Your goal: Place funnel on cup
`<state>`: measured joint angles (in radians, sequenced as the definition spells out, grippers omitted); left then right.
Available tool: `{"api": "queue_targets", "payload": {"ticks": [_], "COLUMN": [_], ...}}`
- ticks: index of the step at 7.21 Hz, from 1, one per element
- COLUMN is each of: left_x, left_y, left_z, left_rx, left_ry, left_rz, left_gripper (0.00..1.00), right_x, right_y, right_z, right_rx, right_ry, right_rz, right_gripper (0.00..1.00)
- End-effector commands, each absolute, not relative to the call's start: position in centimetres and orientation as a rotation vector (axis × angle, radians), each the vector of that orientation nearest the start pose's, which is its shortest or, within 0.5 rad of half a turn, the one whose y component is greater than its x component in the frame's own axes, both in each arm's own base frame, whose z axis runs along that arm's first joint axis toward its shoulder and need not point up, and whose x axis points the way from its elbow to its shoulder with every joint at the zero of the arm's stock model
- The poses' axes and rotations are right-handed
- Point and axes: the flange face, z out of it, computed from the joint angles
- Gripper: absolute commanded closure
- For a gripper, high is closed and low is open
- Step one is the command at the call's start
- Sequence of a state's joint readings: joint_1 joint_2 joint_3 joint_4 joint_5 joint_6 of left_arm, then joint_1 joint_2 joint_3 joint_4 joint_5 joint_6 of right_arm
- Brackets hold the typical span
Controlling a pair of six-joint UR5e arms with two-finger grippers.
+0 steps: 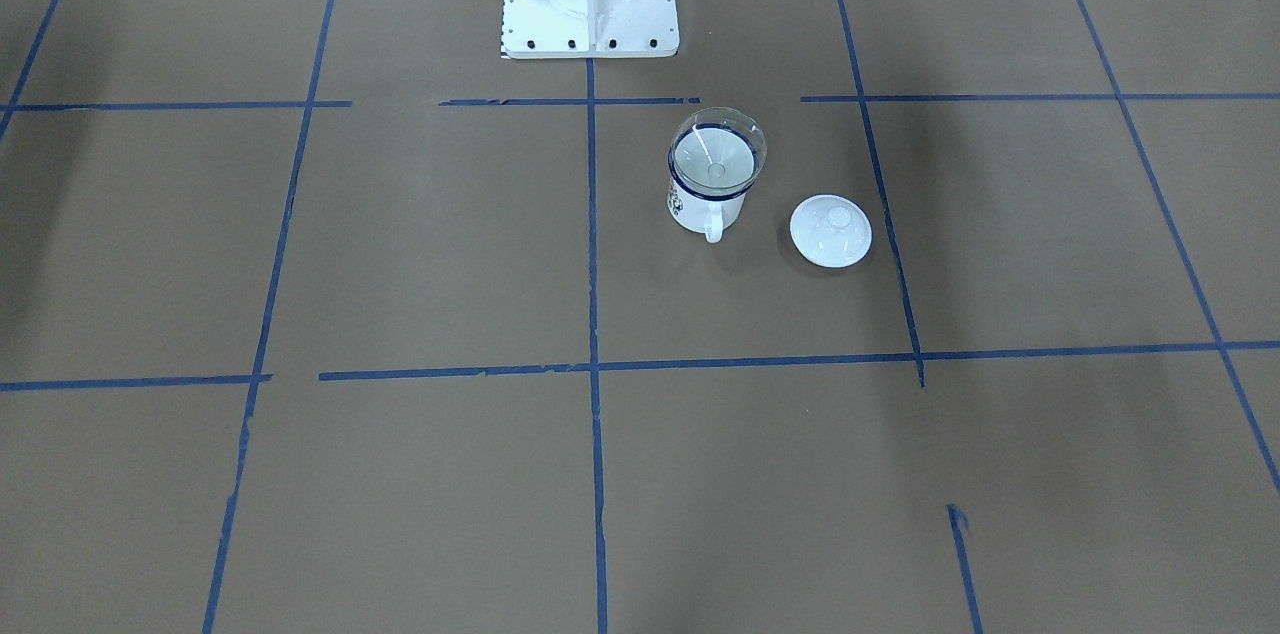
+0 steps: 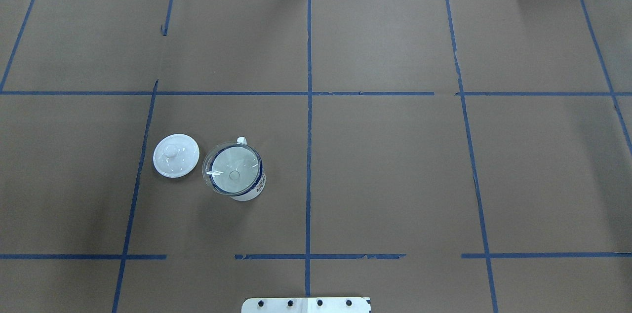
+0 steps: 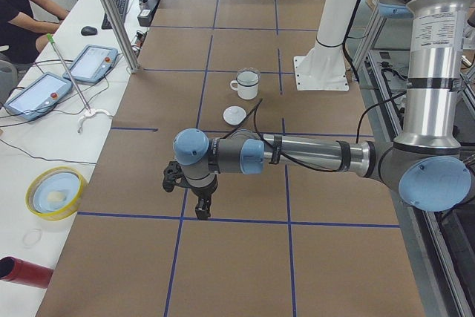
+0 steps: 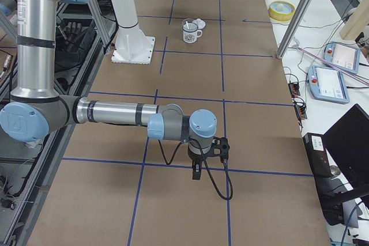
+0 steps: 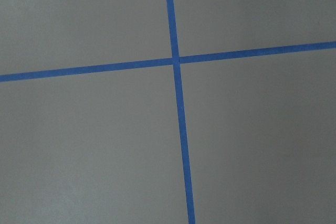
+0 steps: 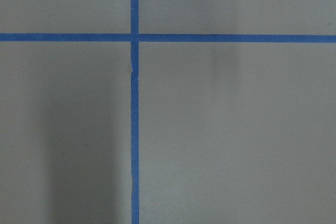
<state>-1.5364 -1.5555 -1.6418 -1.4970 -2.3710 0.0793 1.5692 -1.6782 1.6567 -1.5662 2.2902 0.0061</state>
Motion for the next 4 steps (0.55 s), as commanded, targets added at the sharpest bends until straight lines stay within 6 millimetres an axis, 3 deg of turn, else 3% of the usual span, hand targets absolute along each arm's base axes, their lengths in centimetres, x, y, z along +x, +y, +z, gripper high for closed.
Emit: {"api": "queue_targets", "payload": {"ticks": [1,4], "left_x": [-4.6,-6.6], "left_y": [-47.4,-47.0], "left_z": [66.1,65.4], "left_rx": [0.012,0.048], "left_ry": [0.807,0.806], "left_rz": [0.103,0.064], "left_gripper": [0.00,0.00], "right_x": [6.7,6.7], "right_y": [-44.5,-44.5], "right_z": [67.1,67.0], "right_rx": [-0.020,-0.019], "right_ry": [-0.719,-0.719], "right_rz": [0.011,0.010], "right_gripper": [0.00,0.00]}}
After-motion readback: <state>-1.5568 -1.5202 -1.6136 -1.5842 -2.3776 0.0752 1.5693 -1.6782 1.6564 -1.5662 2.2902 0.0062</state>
